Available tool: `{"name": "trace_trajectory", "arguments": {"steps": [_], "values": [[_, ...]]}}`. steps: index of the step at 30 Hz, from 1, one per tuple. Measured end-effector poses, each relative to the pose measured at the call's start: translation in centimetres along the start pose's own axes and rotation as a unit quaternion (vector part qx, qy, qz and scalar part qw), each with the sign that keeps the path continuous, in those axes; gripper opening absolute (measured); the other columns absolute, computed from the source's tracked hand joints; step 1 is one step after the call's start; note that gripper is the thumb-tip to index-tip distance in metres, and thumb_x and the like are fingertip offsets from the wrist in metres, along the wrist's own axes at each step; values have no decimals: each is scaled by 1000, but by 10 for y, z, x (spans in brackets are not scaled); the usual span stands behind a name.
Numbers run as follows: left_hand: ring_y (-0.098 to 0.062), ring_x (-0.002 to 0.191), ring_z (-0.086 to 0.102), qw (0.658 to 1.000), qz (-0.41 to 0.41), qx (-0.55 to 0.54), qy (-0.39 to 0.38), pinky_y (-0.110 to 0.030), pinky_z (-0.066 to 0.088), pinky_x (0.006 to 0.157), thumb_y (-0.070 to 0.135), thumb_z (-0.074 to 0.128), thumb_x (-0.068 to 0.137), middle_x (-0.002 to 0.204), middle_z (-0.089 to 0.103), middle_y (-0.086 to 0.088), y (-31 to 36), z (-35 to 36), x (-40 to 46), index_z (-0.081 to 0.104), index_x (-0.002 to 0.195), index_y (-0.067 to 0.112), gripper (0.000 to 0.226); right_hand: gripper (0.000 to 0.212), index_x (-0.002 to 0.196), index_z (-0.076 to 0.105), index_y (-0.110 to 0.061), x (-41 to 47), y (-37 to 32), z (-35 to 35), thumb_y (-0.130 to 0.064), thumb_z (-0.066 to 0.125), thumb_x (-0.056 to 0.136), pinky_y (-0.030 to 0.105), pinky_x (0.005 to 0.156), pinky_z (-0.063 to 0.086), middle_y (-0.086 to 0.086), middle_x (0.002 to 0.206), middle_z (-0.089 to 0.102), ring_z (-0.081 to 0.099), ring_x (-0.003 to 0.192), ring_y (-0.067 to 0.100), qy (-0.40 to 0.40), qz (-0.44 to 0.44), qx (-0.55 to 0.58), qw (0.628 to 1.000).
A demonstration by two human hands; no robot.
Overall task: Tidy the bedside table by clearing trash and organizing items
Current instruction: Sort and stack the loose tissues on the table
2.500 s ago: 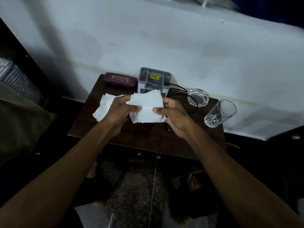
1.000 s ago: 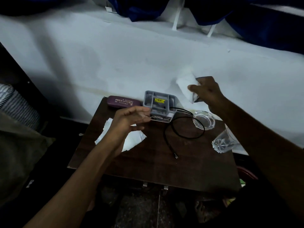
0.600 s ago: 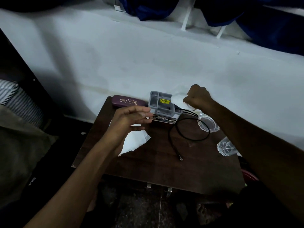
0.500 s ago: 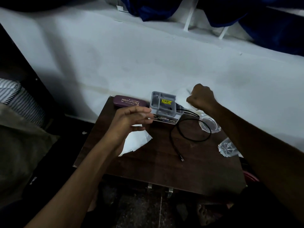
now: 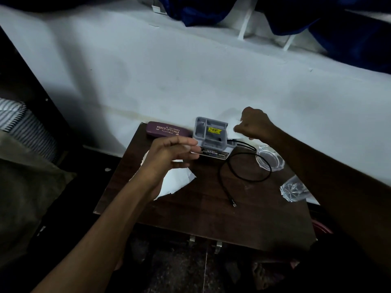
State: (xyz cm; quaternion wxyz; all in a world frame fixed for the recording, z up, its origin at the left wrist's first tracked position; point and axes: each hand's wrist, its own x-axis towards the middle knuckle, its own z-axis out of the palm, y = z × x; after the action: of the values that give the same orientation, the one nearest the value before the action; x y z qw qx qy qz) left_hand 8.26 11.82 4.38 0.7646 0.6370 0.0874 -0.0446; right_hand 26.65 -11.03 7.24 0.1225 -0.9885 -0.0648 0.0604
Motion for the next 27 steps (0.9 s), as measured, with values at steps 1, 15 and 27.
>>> {"name": "trace_trajectory", "arguments": {"steps": [1,15,27], "values": [[-29,108,77,1000,-1,0,0,-37,55,86,7,57,101,112,81,-12,0,0,0,74,119,4,25,26,105,61,1,4,1,4,-11,70,84,37,77,54,21,96,71,72,86,40,-5,-5,-10,1000],[-31,108,77,1000,-6,2,-4,-40,53,89,4,55,102,112,80,-15,1,7,2,74,119,1,25,37,107,70,-8,11,20,-19,10,61,76,43,77,45,13,100,69,62,99,40,64,-341,-221,911],[-36,111,75,1000,-11,-17,-2,-33,53,81,3,55,102,113,79,-19,1,8,4,72,120,-3,25,32,86,63,-20,9,27,-2,7,58,70,42,76,43,0,80,64,56,87,31,91,-398,-343,846]]}}
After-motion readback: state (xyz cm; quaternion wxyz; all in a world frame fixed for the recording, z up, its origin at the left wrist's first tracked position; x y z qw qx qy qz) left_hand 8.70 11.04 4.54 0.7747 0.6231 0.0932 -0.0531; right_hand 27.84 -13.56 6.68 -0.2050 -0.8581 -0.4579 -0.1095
